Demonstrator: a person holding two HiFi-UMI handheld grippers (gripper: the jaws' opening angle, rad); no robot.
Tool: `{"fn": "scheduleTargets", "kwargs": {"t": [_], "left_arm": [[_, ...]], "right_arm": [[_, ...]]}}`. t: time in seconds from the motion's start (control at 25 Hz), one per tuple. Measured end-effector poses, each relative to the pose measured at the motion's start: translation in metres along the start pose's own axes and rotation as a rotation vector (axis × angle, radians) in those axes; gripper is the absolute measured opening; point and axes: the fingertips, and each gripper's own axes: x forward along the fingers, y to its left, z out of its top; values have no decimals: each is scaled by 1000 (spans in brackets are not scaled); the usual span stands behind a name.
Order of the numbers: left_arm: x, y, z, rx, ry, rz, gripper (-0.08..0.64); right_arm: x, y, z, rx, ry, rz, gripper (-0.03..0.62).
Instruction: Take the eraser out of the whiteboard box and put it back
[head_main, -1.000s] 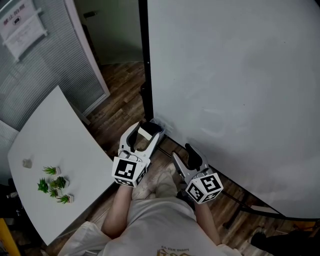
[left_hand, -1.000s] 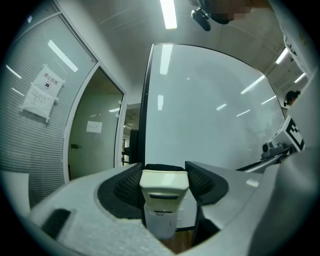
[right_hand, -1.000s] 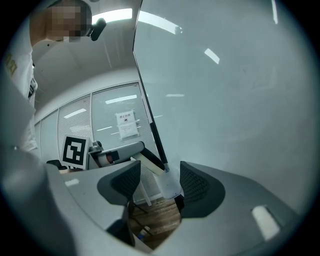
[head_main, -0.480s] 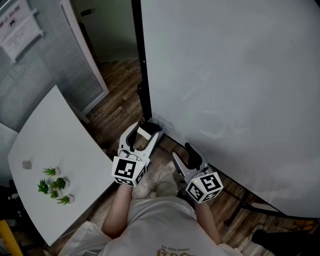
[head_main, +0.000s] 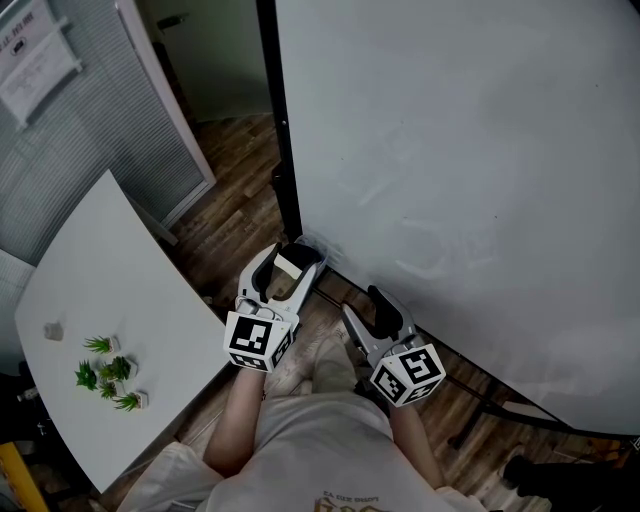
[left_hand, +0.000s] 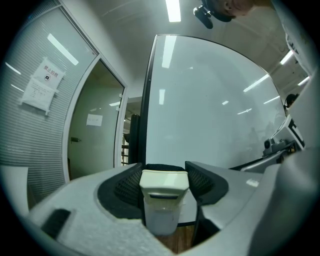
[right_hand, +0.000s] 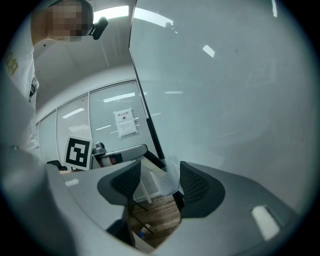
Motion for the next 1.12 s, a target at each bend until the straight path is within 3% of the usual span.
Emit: {"fn": "scheduleTargets", "kwargs": {"t": [1.12], "left_arm": [[27, -1, -31, -10, 82, -11, 267]], "right_arm": [[12, -12, -7, 27, 42, 30, 249]]}}
